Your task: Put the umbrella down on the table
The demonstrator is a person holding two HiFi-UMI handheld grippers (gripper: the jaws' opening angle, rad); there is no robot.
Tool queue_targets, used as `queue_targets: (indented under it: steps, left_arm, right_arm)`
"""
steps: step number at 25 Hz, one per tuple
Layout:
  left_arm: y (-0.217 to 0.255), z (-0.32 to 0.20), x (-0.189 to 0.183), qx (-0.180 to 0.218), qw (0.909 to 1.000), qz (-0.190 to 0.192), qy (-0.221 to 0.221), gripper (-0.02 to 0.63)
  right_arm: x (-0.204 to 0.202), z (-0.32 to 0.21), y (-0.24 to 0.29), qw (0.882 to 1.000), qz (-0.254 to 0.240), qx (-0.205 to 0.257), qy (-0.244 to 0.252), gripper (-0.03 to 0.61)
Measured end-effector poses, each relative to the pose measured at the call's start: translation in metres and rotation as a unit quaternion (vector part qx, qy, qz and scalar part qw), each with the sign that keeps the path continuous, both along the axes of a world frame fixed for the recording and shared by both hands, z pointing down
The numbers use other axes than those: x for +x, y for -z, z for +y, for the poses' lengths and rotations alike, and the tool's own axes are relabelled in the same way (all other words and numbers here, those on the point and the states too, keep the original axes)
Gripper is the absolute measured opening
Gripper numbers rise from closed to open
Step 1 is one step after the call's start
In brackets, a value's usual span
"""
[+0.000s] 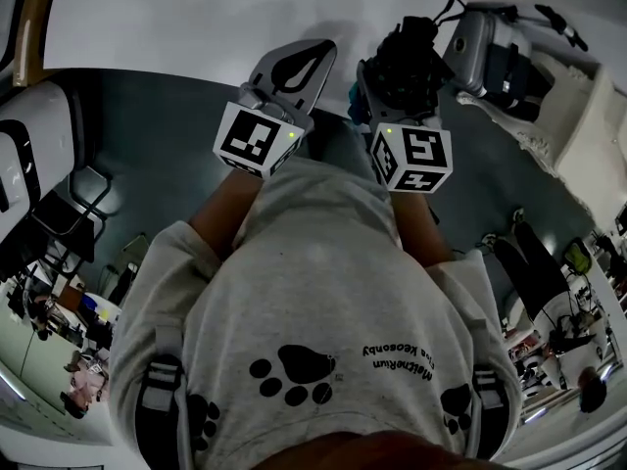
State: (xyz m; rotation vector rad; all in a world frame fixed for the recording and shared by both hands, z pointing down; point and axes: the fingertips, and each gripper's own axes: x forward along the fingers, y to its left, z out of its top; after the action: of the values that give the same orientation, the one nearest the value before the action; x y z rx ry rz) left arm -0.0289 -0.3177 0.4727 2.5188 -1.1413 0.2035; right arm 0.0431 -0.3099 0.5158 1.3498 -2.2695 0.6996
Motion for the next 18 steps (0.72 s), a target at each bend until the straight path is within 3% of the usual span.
queue_targets:
  steps: [18]
  left_arm:
    - [-0.040, -0.011, 0.021, -0.024, 0.9996, 0.007, 0.012, 0.015]
  right_arm:
    - [0.005, -0.023, -0.053, 0.999, -0.009, -0.045, 0.014, 0.256]
